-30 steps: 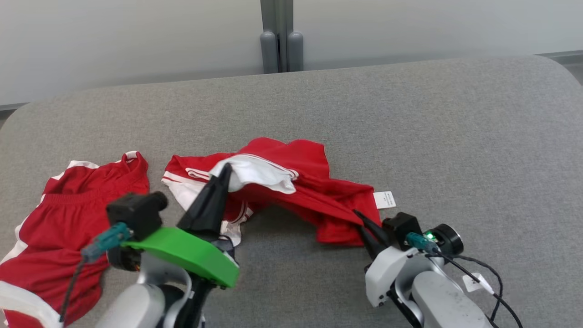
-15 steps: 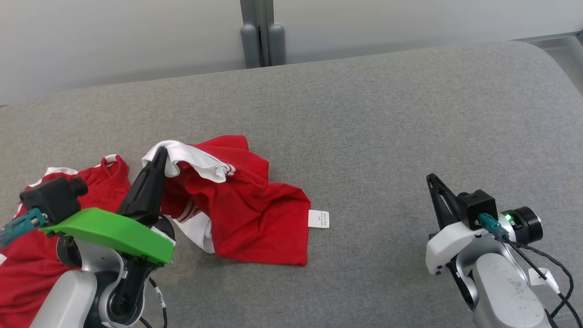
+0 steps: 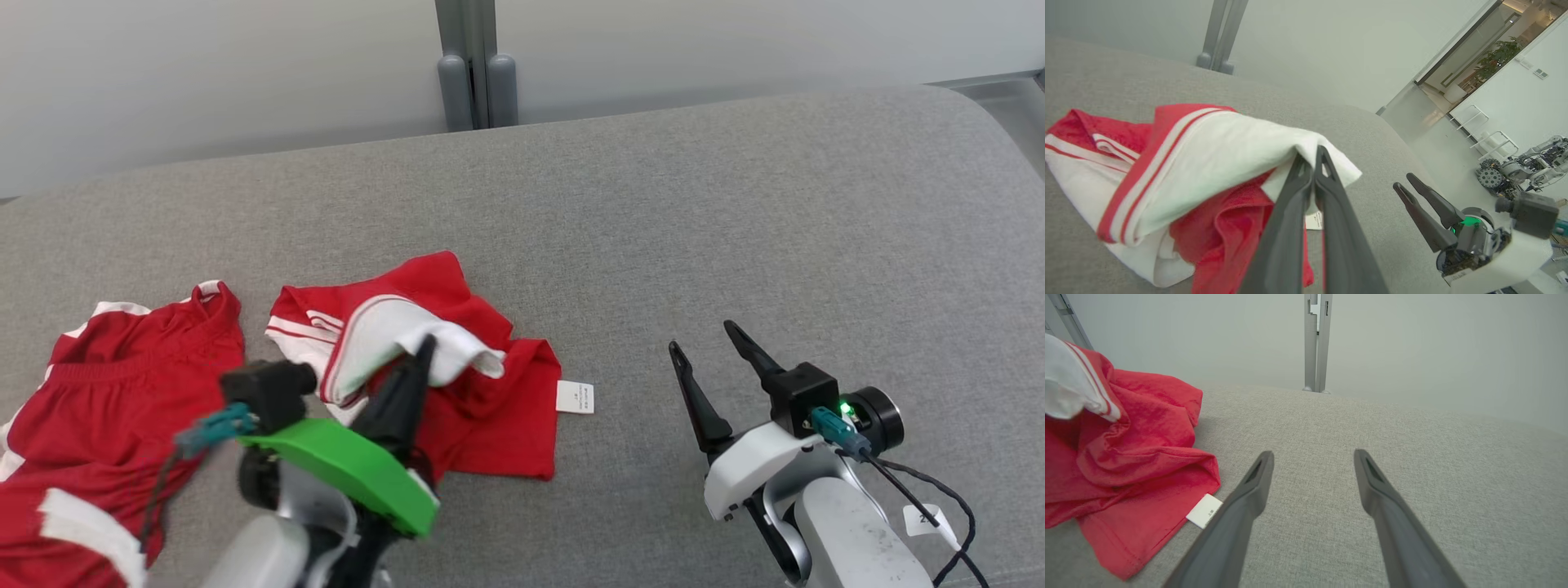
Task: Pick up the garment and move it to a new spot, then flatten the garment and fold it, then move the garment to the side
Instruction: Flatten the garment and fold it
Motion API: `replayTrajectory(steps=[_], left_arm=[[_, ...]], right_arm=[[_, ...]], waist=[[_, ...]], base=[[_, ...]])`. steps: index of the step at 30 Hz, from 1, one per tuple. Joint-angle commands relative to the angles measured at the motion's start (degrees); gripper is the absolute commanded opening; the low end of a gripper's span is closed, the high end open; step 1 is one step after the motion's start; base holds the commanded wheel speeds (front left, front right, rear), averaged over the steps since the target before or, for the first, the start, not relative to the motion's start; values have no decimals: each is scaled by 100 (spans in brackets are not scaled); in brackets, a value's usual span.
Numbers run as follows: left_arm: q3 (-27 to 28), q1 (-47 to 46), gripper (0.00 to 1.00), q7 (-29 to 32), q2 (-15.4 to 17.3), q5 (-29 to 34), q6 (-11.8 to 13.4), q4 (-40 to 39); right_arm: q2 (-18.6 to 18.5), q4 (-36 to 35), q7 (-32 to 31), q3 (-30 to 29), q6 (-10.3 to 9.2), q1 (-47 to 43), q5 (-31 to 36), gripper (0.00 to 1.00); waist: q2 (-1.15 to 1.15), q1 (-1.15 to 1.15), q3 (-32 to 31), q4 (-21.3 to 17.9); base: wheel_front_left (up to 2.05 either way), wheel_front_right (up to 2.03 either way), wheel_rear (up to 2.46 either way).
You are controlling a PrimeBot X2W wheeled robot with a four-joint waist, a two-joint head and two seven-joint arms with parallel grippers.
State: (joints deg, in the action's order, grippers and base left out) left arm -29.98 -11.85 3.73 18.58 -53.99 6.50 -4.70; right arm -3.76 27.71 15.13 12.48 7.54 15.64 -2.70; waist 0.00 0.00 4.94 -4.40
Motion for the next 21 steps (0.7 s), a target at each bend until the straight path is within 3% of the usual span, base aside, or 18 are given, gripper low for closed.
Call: replayTrajectory(steps=[1, 7, 10, 11, 12, 15, 21], left_arm=[[-175, -99, 0, -24, -208, -2, -121, 137], [-1171, -375, 0, 27, -1050, 162, -771, 903], [-1615, -471, 2, 163, -1236, 262, -1007, 1306], [-1761, -509, 36, 195, -1283, 310, -1066, 1411], [-1862, -560, 100, 174, -1319, 395, -1092, 1466], [-1960, -634, 100, -75, -1366, 628, -1099, 1470], [-1684, -429, 100, -324, -1044, 821, -658, 640]], right_arm=[[11, -27, 3, -21, -10, -89, -21, 100], [-4, -76, 3, -242, -10, -160, 64, 100], [0, -92, 3, -351, -10, -141, 117, 100], [-7, -96, 3, -376, -10, -127, 137, 100], [-6, -107, 3, -395, -10, -126, 150, 100], [5, -118, 3, -461, -10, -180, 162, 100], [32, -121, 3, -559, -10, -283, 174, 100]], waist=[[0, 0, -13, 31], [0, 0, 31, 25], [0, 0, 107, -10], [0, 0, 133, -19], [0, 0, 151, -27], [0, 0, 197, -39], [0, 0, 204, 4]], base=[[0, 0, 0], [0, 0, 0], [0, 0, 0], [0, 0, 0], [0, 0, 0], [0, 0, 0], [0, 0, 0]])
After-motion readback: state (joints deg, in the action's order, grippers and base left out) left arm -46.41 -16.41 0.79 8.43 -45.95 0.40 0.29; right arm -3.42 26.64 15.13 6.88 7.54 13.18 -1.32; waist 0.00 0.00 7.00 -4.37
